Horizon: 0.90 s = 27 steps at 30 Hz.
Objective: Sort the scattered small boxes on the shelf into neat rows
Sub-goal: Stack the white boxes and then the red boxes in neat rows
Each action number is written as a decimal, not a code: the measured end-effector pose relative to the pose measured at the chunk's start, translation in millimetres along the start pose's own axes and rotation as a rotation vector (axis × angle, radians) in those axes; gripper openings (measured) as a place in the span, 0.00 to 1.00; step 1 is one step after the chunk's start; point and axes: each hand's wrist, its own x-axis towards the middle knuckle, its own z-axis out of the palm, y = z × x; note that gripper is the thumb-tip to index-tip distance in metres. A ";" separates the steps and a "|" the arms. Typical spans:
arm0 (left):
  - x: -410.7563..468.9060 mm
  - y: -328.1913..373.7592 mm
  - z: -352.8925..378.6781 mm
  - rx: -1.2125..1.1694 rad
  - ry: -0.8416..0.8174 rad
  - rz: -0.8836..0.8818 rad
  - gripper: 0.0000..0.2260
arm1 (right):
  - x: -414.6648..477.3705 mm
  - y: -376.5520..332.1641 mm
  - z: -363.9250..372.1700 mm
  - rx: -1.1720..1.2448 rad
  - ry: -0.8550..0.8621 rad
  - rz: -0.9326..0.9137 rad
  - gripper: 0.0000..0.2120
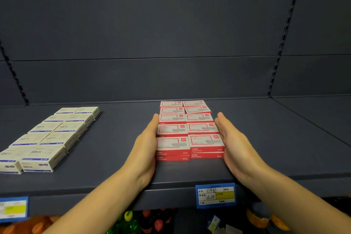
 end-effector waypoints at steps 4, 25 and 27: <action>0.8 1.0 -6.1 0.004 -0.100 0.002 0.23 | 1.4 -4.8 -2.6 -0.015 -0.018 -0.009 0.16; 93.4 17.2 -5.7 0.217 0.089 -0.124 0.22 | 85.9 -30.4 -4.0 -0.069 -0.009 0.155 0.24; 96.5 19.7 -6.7 0.263 0.113 -0.115 0.22 | 92.3 -33.4 -5.9 -0.132 0.021 0.125 0.22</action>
